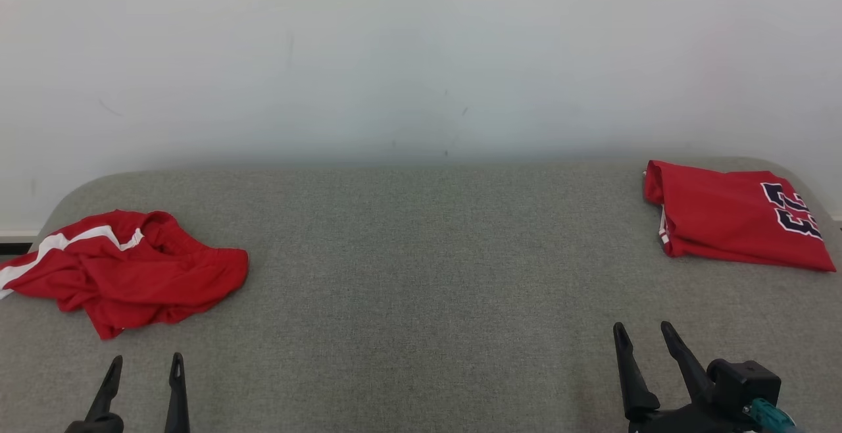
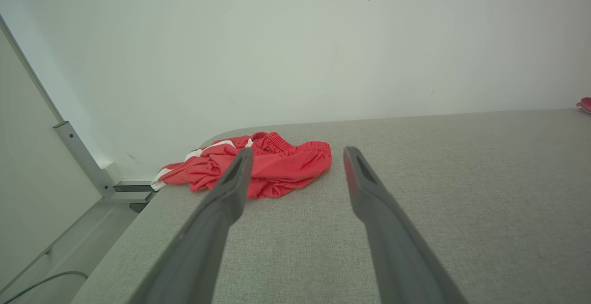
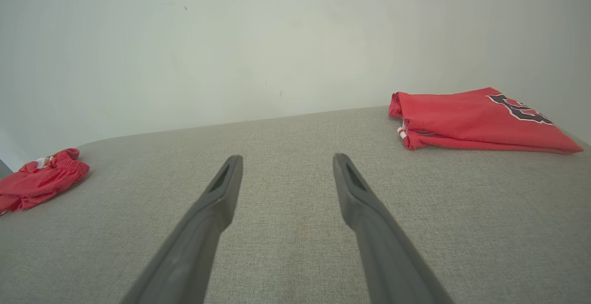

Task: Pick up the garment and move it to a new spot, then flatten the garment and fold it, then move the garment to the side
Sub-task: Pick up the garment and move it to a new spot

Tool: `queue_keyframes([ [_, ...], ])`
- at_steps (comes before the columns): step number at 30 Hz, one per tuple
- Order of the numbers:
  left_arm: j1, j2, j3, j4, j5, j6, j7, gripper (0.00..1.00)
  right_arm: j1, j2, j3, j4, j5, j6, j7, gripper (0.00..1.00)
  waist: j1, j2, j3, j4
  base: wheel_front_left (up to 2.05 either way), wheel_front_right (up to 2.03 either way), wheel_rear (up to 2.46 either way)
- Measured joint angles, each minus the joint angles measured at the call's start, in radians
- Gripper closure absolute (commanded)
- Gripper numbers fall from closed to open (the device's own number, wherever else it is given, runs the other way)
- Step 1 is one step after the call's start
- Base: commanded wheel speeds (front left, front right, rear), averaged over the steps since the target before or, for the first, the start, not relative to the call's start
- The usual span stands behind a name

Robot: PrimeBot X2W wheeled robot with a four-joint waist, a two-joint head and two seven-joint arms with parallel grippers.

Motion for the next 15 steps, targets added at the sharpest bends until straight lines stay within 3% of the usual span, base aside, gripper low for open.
queue_keyframes([
  [15,-0.003,0.010,0.000,0.001,-0.021,0.009,0.008,0.00,0.000,0.007,-0.001,0.004,-0.002,0.000,0.007,0.00,0.0000,0.0000,-0.003,-0.002,0.00,0.00,0.00],
])
